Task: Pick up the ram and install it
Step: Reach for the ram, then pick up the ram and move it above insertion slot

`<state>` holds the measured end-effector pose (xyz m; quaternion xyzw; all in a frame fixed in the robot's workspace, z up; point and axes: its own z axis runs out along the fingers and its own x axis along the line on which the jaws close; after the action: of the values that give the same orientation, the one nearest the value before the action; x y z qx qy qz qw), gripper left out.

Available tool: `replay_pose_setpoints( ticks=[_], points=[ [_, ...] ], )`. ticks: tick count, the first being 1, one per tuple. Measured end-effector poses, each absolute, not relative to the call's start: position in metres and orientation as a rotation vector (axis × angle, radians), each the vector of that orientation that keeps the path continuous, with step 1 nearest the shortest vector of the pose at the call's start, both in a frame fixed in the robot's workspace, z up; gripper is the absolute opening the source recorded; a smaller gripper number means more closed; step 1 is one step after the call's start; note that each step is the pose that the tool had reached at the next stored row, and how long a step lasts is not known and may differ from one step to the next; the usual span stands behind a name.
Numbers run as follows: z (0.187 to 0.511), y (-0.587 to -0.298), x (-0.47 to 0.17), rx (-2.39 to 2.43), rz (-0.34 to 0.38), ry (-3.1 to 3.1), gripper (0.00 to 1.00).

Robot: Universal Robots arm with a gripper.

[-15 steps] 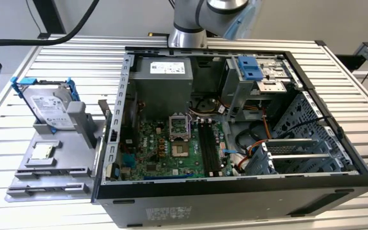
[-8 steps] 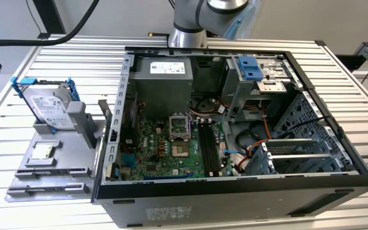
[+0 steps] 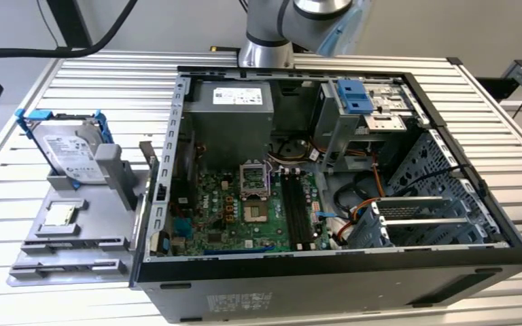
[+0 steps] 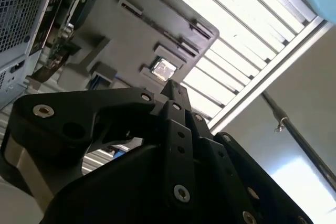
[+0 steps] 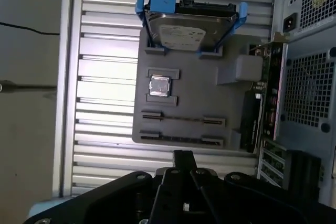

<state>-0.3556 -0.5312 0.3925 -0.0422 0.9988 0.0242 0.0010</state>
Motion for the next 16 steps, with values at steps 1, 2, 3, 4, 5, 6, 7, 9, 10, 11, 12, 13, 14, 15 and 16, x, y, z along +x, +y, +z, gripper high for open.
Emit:
replay_pose_setpoints(
  ticks=[1,2,3,4,5,6,7,9,10,11,12,13,14,15,16],
  points=[
    [0.3925,-0.5312,-0.3556,-0.16,0.076,3.135,0.0],
    [0.3924,-0.5312,-0.3556,-0.19,0.076,3.134,0.0],
    [0.3924,-0.5312,-0.3556,-0.217,0.076,3.133,0.0],
    [0.3925,-0.5312,-0.3556,-0.248,0.076,3.131,0.0],
    [0.3925,-0.5312,-0.3556,-0.276,0.076,3.129,0.0],
    [0.3925,-0.5312,-0.3556,-0.304,0.076,3.127,0.0],
    [0.3925,-0.5312,-0.3556,-0.332,0.076,3.124,0.0],
    [0.3925,-0.5312,-0.3556,-0.388,0.076,3.119,0.0],
    [0.3925,-0.5312,-0.3556,-0.417,0.076,3.115,0.0],
    [0.3925,-0.5312,-0.3556,-0.446,0.076,3.112,0.0],
    [0.3925,-0.5312,-0.3556,-0.475,0.076,3.108,0.0],
    [0.3925,-0.5312,-0.3556,-0.504,0.076,3.104,0.0],
    [0.3925,-0.5312,-0.3556,-0.531,0.076,3.1,0.0],
    [0.3925,-0.5312,-0.3556,-0.559,0.076,3.095,0.0],
    [0.3925,-0.5312,-0.3556,-0.587,0.076,3.091,0.0]
  ],
)
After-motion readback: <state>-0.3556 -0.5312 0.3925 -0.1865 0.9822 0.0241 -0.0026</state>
